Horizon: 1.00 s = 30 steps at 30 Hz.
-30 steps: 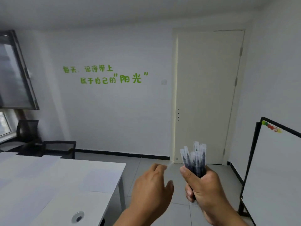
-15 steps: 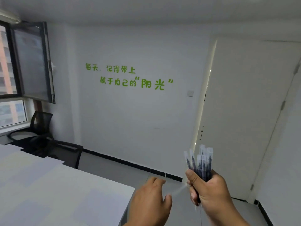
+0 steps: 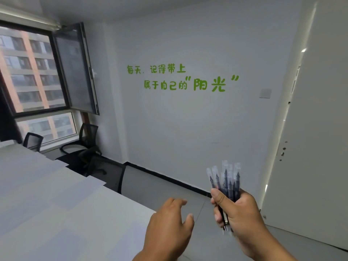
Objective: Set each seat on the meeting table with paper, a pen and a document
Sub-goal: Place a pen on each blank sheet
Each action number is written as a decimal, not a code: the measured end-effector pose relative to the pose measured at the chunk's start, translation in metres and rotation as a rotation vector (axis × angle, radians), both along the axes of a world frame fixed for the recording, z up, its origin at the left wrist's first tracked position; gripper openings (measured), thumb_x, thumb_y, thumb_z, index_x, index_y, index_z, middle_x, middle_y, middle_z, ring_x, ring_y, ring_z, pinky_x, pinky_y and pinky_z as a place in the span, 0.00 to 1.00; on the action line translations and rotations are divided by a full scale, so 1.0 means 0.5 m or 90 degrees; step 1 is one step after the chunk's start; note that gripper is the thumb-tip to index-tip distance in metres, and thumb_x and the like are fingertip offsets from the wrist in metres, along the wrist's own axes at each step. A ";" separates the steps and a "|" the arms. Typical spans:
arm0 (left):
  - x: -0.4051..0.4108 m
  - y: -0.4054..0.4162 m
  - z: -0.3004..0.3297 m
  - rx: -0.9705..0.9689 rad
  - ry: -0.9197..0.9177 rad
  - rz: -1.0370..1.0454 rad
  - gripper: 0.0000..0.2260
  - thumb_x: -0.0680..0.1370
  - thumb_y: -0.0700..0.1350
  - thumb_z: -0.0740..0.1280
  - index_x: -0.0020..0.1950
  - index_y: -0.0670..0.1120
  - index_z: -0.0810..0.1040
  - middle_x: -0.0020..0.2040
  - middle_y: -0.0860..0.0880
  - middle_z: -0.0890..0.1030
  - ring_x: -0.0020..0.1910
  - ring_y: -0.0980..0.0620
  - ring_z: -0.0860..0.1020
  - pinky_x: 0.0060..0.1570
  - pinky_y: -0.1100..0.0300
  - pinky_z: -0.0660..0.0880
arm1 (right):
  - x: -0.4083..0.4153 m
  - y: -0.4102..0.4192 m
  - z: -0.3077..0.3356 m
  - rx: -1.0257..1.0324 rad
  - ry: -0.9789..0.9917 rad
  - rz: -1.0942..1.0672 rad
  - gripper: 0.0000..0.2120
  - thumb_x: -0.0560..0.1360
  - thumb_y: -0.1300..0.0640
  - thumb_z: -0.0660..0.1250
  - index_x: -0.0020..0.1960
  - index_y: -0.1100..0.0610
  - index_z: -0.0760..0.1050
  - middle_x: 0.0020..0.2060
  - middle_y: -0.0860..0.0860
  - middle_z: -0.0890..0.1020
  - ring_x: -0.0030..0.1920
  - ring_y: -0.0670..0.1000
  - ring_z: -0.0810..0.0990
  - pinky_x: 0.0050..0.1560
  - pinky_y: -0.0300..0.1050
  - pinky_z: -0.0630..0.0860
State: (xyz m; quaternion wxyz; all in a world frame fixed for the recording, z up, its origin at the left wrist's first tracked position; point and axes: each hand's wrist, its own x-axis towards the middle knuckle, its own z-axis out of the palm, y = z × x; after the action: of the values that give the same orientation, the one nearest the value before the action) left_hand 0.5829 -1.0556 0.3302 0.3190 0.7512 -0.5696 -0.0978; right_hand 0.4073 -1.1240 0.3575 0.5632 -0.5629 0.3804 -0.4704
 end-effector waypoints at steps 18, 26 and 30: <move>0.117 -0.328 -0.123 0.000 0.151 0.339 0.08 0.86 0.54 0.66 0.61 0.57 0.83 0.56 0.61 0.83 0.53 0.60 0.81 0.56 0.66 0.78 | 0.236 -0.455 -0.202 0.131 0.052 0.306 0.14 0.81 0.51 0.73 0.49 0.64 0.80 0.35 0.58 0.82 0.31 0.56 0.77 0.30 0.47 0.75; 0.216 -0.318 -0.275 -0.010 0.370 0.472 0.08 0.84 0.51 0.69 0.46 0.56 0.84 0.44 0.61 0.85 0.45 0.59 0.83 0.49 0.61 0.81 | 0.389 -0.466 -0.351 0.187 0.213 0.384 0.07 0.82 0.53 0.72 0.54 0.57 0.81 0.39 0.57 0.87 0.30 0.54 0.80 0.33 0.47 0.79; 0.273 -0.300 -0.359 0.005 0.481 0.478 0.07 0.83 0.50 0.71 0.46 0.53 0.86 0.44 0.59 0.87 0.44 0.58 0.84 0.50 0.58 0.82 | 0.445 -0.462 -0.422 0.201 0.278 0.409 0.06 0.82 0.55 0.72 0.52 0.58 0.82 0.39 0.57 0.87 0.29 0.53 0.79 0.30 0.45 0.76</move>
State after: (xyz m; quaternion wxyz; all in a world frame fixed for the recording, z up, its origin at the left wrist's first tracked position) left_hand 0.7194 -1.2056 0.1508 0.5120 0.8171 -0.1064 -0.2426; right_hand 0.6296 -1.3549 0.1465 0.6669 -0.6462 0.3631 -0.0763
